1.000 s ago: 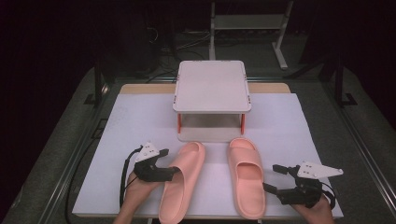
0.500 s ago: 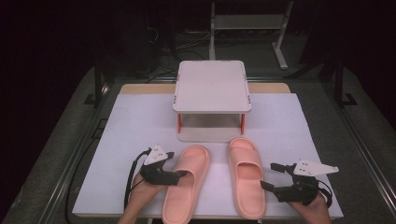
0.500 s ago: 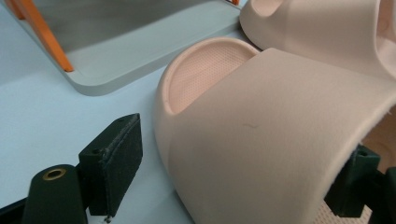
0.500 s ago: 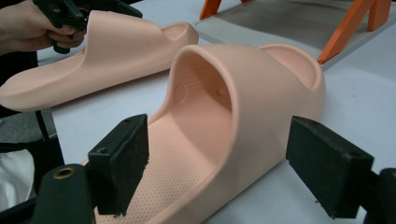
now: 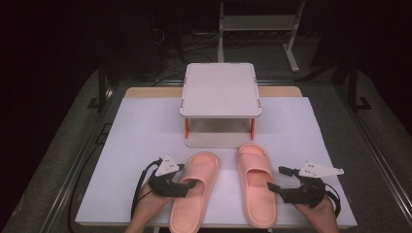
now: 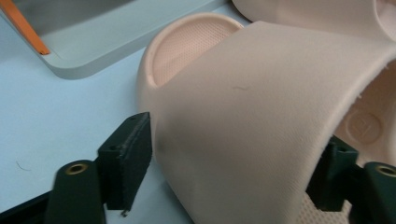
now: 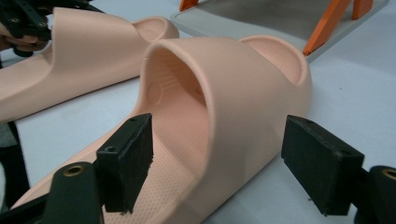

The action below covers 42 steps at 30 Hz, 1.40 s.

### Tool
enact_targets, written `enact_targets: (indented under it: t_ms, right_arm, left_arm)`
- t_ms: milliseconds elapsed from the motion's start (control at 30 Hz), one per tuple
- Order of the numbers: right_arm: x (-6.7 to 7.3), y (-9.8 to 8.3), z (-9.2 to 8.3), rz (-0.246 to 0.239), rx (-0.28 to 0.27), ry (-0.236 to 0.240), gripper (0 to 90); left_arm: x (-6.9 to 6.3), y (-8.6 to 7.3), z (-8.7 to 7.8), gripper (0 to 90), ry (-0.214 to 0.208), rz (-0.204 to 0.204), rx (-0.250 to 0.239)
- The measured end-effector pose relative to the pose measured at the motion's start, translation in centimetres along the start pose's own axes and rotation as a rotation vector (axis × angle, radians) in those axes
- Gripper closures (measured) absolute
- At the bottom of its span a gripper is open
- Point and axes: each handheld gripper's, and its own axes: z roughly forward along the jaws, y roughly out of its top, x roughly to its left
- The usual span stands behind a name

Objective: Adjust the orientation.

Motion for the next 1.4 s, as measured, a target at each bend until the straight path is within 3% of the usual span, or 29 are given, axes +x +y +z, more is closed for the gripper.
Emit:
enact_targets:
  t_ms: [200,467,533,700,900,1000,1167,1400]
  right_arm:
    - [0.1,0.3,0.9,-0.018,0.019,-0.047,30.4]
    - [0.2,0.9,2.4,-0.031,0.046,-0.097,39.8]
    - [0.5,1.1,3.1,-0.052,0.063,-0.147,42.9]
    - [0.6,1.0,3.1,-0.06,0.07,-0.184,49.8]
    - [0.7,1.0,3.2,-0.054,0.066,-0.197,52.4]
    - [0.7,0.9,3.1,-0.07,0.061,-0.21,58.4]
    - [1.0,1.0,3.0,-0.081,0.064,-0.201,64.6]
    - [1.2,1.0,3.0,-0.094,0.067,-0.184,70.2]
  left_arm:
    - [0.1,-0.3,-0.2,34.5,0.007,0.003,0.015]
    - [-0.1,-0.3,-0.6,34.6,0.03,0.013,0.023]
    - [-0.1,-0.3,-0.6,34.9,0.035,0.013,0.023]
    - [-0.1,-0.4,-0.6,40.3,0.033,-0.001,0.018]
    - [-0.1,-0.4,-0.5,47.0,0.054,-0.015,0.008]
    - [0.0,-0.4,-0.5,51.3,0.058,-0.027,0.002]
    - [-0.2,-0.3,-0.6,57.3,0.089,-0.002,-0.003]
    - [-0.1,-0.3,-0.8,62.0,0.099,0.012,0.002]
